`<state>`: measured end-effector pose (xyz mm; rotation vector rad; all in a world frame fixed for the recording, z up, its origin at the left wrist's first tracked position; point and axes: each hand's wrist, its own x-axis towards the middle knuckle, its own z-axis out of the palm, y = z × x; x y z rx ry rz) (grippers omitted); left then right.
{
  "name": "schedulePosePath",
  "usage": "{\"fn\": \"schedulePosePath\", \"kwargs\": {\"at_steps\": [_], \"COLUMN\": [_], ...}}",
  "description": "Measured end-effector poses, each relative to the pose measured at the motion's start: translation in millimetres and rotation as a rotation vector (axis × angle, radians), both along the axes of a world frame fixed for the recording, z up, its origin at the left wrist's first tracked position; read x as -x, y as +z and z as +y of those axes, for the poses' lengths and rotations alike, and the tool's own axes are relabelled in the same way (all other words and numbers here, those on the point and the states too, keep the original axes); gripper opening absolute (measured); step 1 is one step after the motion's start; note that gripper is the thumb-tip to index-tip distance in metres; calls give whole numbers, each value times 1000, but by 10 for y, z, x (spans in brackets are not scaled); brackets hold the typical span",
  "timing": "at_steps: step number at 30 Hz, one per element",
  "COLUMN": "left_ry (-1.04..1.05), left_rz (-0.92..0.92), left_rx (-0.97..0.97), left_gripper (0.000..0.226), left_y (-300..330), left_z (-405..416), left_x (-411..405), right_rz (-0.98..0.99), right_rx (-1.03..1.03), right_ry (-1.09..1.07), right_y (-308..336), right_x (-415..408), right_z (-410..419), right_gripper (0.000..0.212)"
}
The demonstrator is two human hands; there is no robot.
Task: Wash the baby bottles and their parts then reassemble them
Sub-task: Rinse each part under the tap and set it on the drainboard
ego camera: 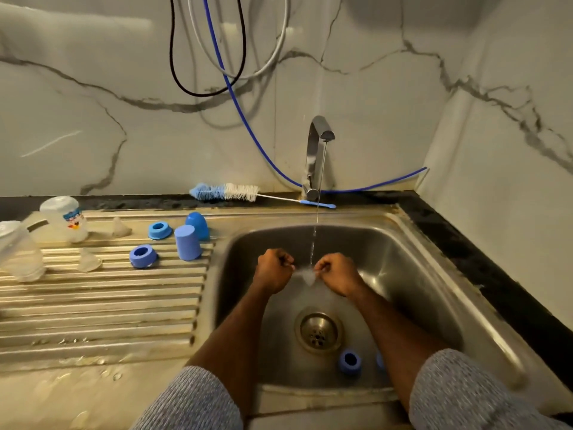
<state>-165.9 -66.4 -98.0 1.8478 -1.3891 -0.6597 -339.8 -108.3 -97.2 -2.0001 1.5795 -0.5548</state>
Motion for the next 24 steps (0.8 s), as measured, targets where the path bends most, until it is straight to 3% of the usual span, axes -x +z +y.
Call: {"fn": "schedulePosePath", "kwargs": {"at_steps": [6, 15, 17, 20, 24], "left_ry": [-58, -131, -100, -98, -124], "left_rz": [-4, 33, 157, 483, 911], "left_rx": [-24, 107, 118, 90, 10], "left_gripper": [45, 34, 26, 13, 26], "left_y": [-83, -158, -132, -64, 7], "left_z": [-204, -310, -285, -246, -230], "left_x": [95, 232, 227, 250, 276], "right_rz": [-188, -478, -556, -662, -750], "right_rx": [-22, -104, -138, -175, -236], "right_ry": [-97, -139, -142, -110, -8], "right_y": [9, 58, 71, 100, 118], "right_x": [-51, -97, -115, -155, -187], "right_z": [-273, -305, -301, -276, -226], "right_gripper": [9, 9, 10, 10, 14]}}
